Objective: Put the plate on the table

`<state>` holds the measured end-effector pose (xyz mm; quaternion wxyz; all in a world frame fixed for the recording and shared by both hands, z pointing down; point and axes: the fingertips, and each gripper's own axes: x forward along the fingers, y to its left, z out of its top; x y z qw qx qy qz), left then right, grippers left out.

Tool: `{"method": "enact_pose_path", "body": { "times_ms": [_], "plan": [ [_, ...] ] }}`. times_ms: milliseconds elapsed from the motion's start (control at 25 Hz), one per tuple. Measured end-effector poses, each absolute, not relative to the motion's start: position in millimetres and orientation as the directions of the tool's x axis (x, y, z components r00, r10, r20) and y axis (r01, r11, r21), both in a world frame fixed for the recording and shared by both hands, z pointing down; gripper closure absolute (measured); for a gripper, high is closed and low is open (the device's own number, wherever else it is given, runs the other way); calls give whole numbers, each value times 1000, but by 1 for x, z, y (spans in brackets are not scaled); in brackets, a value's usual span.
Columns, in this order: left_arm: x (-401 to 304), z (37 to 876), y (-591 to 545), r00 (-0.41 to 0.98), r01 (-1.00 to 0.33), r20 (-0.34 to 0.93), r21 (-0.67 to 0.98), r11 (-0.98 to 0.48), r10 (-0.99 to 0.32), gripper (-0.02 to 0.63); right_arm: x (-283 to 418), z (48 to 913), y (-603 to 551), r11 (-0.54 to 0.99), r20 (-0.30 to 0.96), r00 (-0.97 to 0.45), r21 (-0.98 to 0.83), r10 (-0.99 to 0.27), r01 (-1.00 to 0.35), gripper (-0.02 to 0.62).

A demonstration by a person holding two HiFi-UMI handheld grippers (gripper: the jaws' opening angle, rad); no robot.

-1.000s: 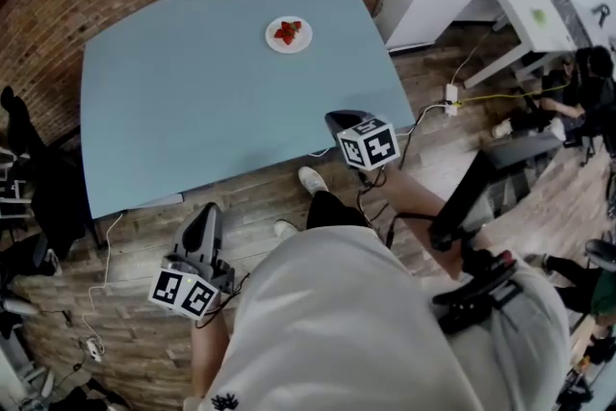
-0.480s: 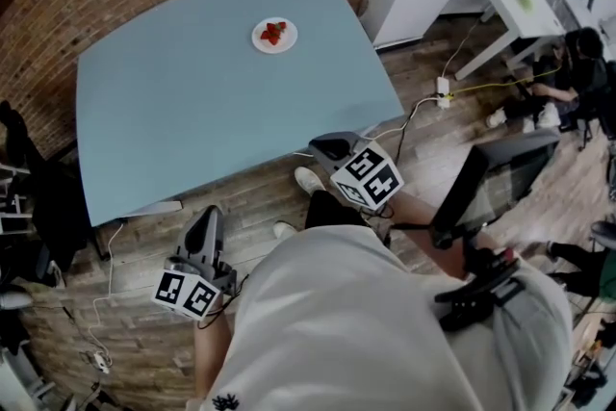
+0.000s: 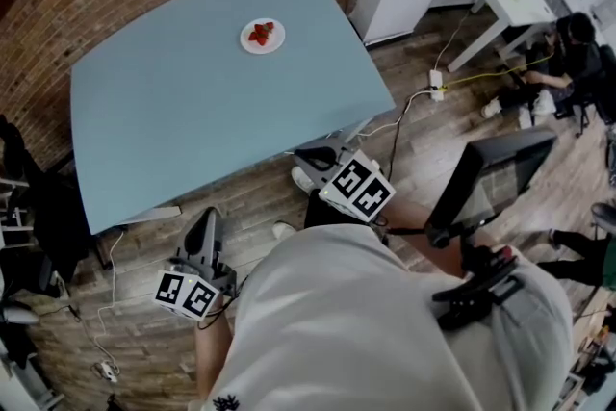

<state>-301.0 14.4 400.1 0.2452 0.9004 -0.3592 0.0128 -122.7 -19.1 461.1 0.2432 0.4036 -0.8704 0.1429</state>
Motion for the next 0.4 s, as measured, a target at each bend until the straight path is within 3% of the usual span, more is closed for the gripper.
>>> {"method": "enact_pose_path", "body": {
  "times_ms": [400],
  "plan": [
    [-306,403,20,745,-649,195,432,-626,-638,604,-130,460,-15,646,537,-558,-31,-632,-762,588]
  ]
}}
